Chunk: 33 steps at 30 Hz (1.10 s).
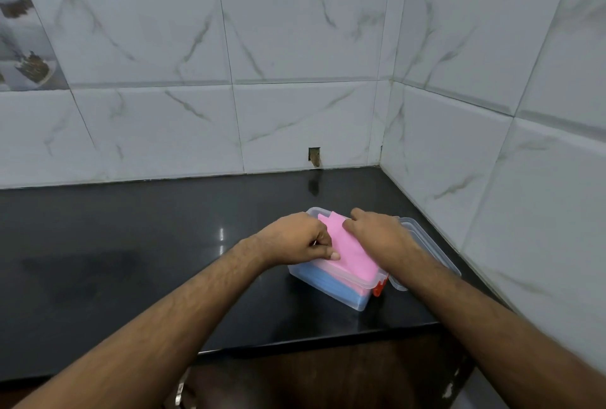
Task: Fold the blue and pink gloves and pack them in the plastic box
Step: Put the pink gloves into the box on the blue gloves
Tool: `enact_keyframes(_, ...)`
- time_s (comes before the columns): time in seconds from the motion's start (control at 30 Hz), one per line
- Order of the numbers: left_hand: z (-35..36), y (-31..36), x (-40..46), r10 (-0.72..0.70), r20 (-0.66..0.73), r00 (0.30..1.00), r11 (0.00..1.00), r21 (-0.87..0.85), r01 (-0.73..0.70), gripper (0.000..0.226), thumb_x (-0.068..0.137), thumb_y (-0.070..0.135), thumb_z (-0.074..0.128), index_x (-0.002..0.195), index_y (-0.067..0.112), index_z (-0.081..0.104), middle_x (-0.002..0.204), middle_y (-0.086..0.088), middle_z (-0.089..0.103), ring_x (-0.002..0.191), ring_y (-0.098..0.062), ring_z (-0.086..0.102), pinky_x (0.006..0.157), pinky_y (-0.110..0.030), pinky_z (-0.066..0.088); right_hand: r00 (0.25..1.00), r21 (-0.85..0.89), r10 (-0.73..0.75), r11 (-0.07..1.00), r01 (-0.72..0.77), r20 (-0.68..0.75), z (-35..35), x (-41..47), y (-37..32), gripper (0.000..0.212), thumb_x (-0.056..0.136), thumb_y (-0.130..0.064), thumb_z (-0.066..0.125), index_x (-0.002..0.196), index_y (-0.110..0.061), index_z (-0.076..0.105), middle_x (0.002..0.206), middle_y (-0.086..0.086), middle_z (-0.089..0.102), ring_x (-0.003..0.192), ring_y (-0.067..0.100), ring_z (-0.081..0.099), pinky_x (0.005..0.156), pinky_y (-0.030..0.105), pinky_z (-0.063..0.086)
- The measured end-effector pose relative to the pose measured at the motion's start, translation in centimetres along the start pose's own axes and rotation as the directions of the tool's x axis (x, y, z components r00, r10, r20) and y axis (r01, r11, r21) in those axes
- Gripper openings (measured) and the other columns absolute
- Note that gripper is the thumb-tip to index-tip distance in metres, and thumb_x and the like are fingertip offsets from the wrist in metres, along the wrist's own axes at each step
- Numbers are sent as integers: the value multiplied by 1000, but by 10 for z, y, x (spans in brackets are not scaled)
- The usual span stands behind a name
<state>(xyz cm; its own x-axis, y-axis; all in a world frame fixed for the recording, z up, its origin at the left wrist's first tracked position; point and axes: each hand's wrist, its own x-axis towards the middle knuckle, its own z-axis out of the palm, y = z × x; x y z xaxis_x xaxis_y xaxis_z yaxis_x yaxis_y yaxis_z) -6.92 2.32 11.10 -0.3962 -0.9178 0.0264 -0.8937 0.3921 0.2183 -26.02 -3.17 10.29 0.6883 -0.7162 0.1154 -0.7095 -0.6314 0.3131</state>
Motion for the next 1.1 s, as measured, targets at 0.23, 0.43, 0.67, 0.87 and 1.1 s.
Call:
enact_keyframes(0.23,18,22,-7,120,59,991,988,-109,-113,29,95,36,71,113,14,78,108,1,75,98,-14,67,90,-35,53,995,124,57,990,-67,83,1,-5,-7,40,98,-34,63,132,-13,55,120,7,54,105,24,61,79,35,49)
enact_keyframes(0.43,9,10,-7,-1,135,991,950,-311,43,24,88,35,80,101,15,80,94,2,76,91,-17,67,87,-38,54,970,259,108,952,-164,217,-9,-17,-9,69,85,-48,76,138,-13,47,131,7,49,115,22,57,91,35,49)
enact_keyframes(0.67,0,15,-5,-51,260,964,954,-272,124,40,94,46,69,81,10,76,87,-8,73,83,-26,63,84,-41,49,931,185,113,965,-186,347,-24,-14,-13,79,84,-35,81,145,-9,39,140,13,42,120,26,56,100,36,52)
enact_keyframes(0.87,-2,5,3,-291,310,905,828,-392,400,56,107,49,43,103,8,81,107,-5,77,105,-20,69,101,-29,49,929,163,104,972,-171,354,-19,-10,-23,88,82,-23,83,151,-5,32,144,17,37,127,29,51,104,40,51)
enact_keyframes(1.1,13,-6,7,-173,-40,984,970,-179,163,38,79,23,87,109,15,66,112,1,61,89,-12,54,78,-24,48,945,230,44,965,-124,323,-16,-11,-16,88,81,-27,84,150,-9,33,142,15,39,125,27,51,103,38,51)
